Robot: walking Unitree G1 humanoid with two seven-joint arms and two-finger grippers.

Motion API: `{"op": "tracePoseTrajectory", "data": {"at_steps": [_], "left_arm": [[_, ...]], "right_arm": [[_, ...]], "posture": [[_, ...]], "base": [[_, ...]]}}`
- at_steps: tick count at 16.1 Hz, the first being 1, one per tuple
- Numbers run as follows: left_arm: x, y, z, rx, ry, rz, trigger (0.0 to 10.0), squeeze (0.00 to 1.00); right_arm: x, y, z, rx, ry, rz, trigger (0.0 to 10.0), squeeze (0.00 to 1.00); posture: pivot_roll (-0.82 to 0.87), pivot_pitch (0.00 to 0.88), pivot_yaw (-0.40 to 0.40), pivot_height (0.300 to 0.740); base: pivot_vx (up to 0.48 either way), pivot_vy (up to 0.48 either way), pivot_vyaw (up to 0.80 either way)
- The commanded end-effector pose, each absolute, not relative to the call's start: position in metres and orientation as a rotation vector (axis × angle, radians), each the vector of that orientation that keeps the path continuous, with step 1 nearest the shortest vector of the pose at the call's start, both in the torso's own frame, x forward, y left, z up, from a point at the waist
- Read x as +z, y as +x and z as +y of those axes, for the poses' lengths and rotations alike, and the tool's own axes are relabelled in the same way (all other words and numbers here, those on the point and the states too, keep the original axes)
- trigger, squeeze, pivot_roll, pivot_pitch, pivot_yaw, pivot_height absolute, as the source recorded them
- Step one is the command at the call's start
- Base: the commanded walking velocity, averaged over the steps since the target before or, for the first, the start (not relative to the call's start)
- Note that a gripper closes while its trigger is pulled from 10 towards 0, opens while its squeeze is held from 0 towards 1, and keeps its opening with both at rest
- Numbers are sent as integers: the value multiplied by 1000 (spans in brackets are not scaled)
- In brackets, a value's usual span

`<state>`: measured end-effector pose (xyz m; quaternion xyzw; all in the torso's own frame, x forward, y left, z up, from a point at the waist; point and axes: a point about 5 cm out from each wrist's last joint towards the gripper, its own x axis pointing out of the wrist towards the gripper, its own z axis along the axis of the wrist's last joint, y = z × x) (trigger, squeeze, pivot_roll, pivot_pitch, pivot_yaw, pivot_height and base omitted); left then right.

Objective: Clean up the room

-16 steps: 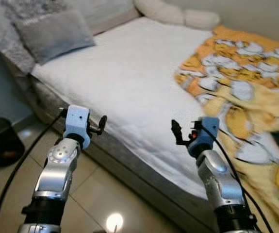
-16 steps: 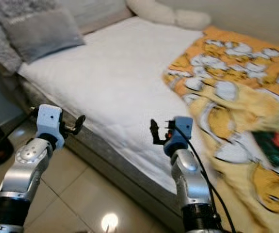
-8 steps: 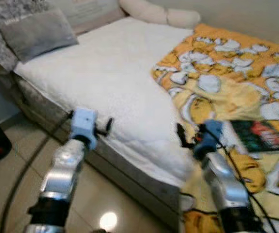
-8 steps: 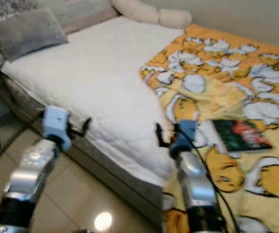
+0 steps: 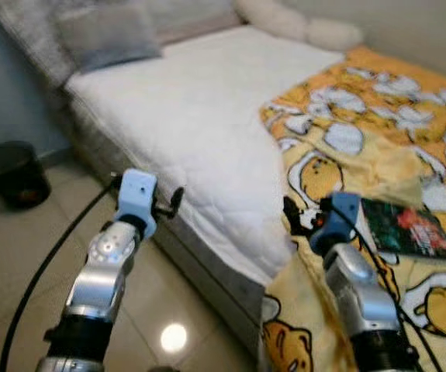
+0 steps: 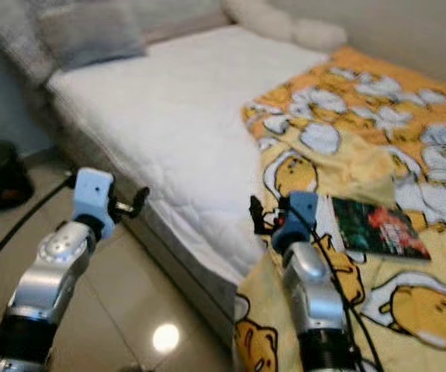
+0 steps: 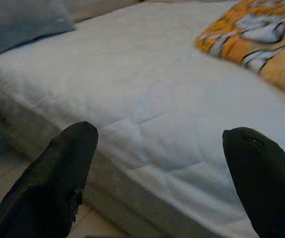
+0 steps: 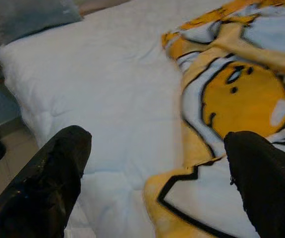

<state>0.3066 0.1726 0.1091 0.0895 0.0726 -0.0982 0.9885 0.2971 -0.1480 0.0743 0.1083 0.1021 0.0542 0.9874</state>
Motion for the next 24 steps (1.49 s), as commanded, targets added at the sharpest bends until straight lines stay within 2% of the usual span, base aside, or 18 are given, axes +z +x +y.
{"op": "tracePoseTrajectory", "data": {"at_steps": [1,9,11,12,13,14,15,16,17,18,19,20,21,23,24], "left_arm": [[110,307,174,-194,183,144,10000,1000],[109,307,172,-202,194,147,10000,1000],[107,306,169,-238,209,160,10000,882],[106,303,166,-285,221,171,10000,796],[105,301,163,-325,239,177,10000,753],[105,301,163,-325,239,177,10000,753],[103,295,162,-395,270,187,10000,631],[102,289,160,-474,284,191,10000,608],[103,286,159,-518,290,189,10000,541],[103,284,158,-555,295,187,10000,522],[102,280,156,-628,309,197,10000,388],[102,278,155,-667,317,205,10000,306],[102,276,155,-700,328,211,10000,165],[102,272,155,-785,363,236,10000,0],[102,271,155,-805,374,242,10000,0]], "right_arm": [[76,298,-146,116,212,205,10000,1000],[75,298,-146,116,222,217,10000,1000],[74,299,-152,59,208,225,10000,1000],[71,301,-163,-24,206,242,10000,1000],[70,301,-171,-79,200,258,10000,1000],[70,301,-171,-79,200,258,10000,1000],[67,302,-187,-163,264,281,10000,1000],[64,304,-208,-281,407,312,10000,467],[64,307,-216,-320,470,320,10000,0],[64,309,-221,-345,519,328,10000,0],[60,315,-230,-382,599,368,10000,0],[57,317,-234,-408,657,390,10000,0],[54,318,-238,-440,711,409,10000,0],[50,320,-248,-528,873,421,10000,0],[50,319,-250,-547,876,422,10000,0]], "posture": [[-17,0,-15,740],[-16,0,-16,740],[-17,0,-17,740],[-18,0,-19,740],[-20,0,-20,740],[-20,0,-20,740],[-26,0,-16,740],[-27,0,-14,740],[-28,0,-11,740],[-28,0,-11,740],[-28,0,-10,740],[-23,0,-5,740],[-22,0,-3,740],[-18,0,2,740],[-18,0,5,740]], "base": [[0,-307,681],[0,-73,0],[0,0,0],[0,0,0],[0,0,0],[0,0,0],[0,0,0],[0,0,0],[0,0,0],[0,0,0],[0,0,0],[0,0,0],[0,0,0],[0,0,0],[0,0,0]]}}
